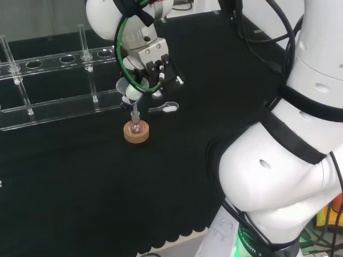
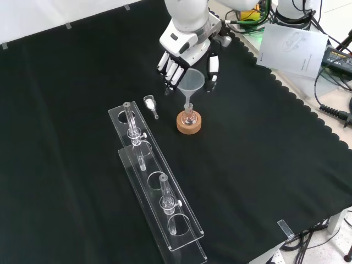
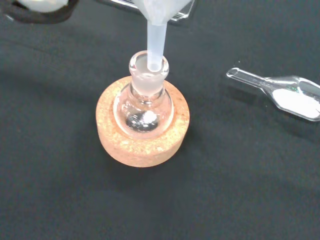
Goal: Place the funnel on the round-bottom flask.
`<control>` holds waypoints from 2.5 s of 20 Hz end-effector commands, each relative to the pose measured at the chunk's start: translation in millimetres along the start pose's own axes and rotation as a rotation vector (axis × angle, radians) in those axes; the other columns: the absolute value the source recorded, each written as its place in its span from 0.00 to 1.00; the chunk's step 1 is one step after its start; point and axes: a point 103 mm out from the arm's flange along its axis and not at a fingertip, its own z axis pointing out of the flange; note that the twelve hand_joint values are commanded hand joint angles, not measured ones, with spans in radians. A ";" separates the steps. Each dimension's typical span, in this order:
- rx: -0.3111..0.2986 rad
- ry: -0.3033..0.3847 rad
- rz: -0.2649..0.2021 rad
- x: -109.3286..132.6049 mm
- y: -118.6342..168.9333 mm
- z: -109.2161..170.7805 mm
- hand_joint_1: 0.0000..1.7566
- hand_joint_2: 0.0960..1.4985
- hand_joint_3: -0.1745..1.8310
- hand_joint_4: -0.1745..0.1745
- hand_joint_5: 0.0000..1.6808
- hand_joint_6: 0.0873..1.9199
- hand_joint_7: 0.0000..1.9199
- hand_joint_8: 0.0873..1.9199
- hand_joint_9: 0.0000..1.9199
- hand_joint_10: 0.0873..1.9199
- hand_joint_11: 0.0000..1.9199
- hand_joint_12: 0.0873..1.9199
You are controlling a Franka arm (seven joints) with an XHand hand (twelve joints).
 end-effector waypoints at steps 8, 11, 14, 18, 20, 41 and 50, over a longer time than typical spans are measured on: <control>0.024 0.000 -0.005 3.1 8.8 13.2 0.44 0.44 0.36 0.30 0.33 0.00 0.27 0.35 0.47 0.30 0.25 0.66; 0.021 0.004 -0.009 4.5 10.0 14.7 0.44 0.44 0.36 0.30 0.33 0.00 0.27 0.35 0.47 0.30 0.25 0.66; 0.023 0.007 -0.016 7.8 10.8 16.4 0.44 0.44 0.36 0.30 0.33 0.00 0.27 0.35 0.47 0.30 0.25 0.66; 0.029 0.007 -0.020 10.7 11.8 19.7 0.44 0.44 0.36 0.30 0.33 0.00 0.27 0.35 0.47 0.30 0.25 0.66; 0.032 0.005 -0.018 10.7 11.6 20.4 0.44 0.44 0.36 0.30 0.33 0.00 0.27 0.35 0.47 0.30 0.25 0.66; 0.063 0.024 -0.016 7.6 12.2 28.3 0.42 0.44 0.36 0.28 0.27 0.00 0.23 0.35 0.39 0.29 0.24 0.66; 0.107 0.013 -0.026 7.7 9.7 27.1 0.35 0.43 0.34 0.29 0.16 0.00 0.12 0.37 0.29 0.32 0.21 0.68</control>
